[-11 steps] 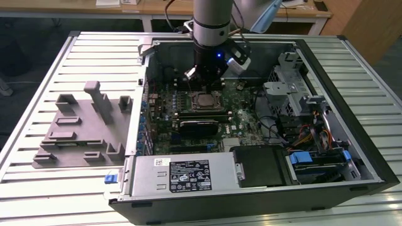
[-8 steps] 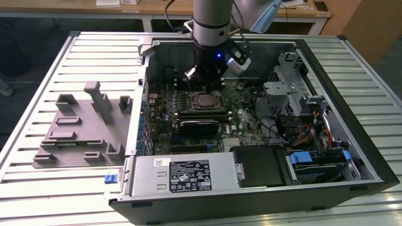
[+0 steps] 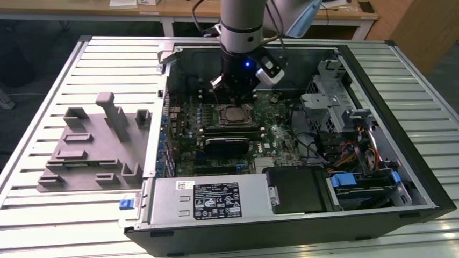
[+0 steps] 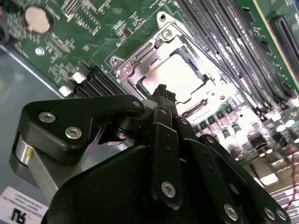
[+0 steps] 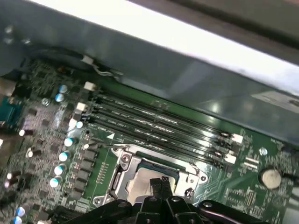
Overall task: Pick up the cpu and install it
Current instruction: 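Close the cpu cover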
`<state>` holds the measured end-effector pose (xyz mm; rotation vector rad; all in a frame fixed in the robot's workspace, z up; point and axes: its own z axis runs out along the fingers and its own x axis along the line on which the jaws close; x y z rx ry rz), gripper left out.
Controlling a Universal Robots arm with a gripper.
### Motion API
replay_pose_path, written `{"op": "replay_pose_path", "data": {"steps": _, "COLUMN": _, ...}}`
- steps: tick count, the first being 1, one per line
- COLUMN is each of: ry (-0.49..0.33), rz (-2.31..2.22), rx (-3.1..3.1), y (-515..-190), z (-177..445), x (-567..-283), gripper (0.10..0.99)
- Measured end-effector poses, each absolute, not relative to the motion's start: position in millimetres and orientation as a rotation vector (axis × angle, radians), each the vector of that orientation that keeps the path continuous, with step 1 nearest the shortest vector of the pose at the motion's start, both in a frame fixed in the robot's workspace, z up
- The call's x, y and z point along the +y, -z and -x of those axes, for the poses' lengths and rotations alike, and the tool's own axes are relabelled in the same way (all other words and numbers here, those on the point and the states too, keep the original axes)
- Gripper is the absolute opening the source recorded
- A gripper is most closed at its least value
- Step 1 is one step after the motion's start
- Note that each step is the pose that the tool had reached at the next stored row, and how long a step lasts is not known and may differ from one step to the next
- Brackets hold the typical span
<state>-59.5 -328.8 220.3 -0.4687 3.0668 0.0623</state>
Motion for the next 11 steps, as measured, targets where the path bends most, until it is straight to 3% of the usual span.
{"op": "replay_pose_path", "data": {"steps": 11, "ry": -0.058, "rz": 0.249, "rx": 3.09, "y": -219.5, "z": 59.5, "x": -328.9, "gripper": 0.106}}
